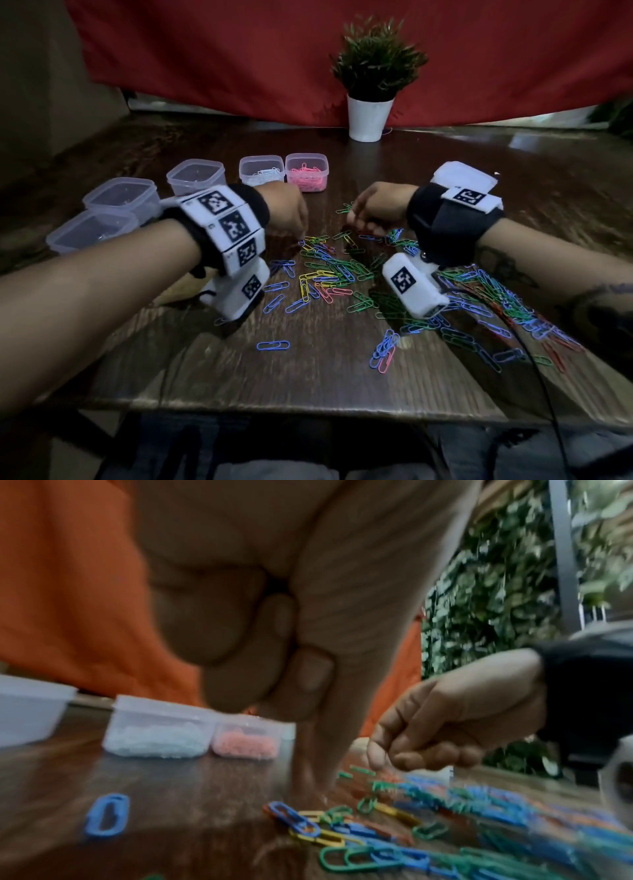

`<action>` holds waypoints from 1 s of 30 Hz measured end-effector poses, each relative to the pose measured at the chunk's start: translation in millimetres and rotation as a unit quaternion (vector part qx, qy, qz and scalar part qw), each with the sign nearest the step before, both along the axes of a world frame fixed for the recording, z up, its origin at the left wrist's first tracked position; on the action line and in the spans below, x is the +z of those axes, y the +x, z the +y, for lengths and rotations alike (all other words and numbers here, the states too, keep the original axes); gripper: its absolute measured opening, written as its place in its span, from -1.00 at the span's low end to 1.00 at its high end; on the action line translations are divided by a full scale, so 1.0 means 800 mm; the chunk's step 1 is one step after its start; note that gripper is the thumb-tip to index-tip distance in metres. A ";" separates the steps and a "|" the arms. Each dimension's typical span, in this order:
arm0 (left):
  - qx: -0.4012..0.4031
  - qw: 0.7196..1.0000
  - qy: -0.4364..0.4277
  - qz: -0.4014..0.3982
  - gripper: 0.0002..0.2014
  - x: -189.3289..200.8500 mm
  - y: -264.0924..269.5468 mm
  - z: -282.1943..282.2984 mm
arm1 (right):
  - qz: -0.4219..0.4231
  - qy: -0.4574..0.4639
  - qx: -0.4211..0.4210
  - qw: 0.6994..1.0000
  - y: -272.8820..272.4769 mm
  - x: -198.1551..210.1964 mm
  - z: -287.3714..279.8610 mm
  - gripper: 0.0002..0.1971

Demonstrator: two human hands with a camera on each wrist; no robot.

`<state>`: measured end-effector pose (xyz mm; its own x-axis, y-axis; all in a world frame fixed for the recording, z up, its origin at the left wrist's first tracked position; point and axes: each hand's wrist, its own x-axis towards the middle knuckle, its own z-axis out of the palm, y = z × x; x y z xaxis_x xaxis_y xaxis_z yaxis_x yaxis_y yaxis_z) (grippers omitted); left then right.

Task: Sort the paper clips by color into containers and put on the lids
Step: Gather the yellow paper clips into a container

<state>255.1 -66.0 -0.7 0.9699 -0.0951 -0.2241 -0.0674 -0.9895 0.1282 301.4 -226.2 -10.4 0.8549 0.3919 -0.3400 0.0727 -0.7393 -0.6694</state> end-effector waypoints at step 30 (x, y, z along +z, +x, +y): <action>0.002 0.965 -0.232 0.121 -0.79 -0.014 0.028 0.030 | -0.077 -0.127 0.133 0.980 0.015 -0.015 0.062 -0.85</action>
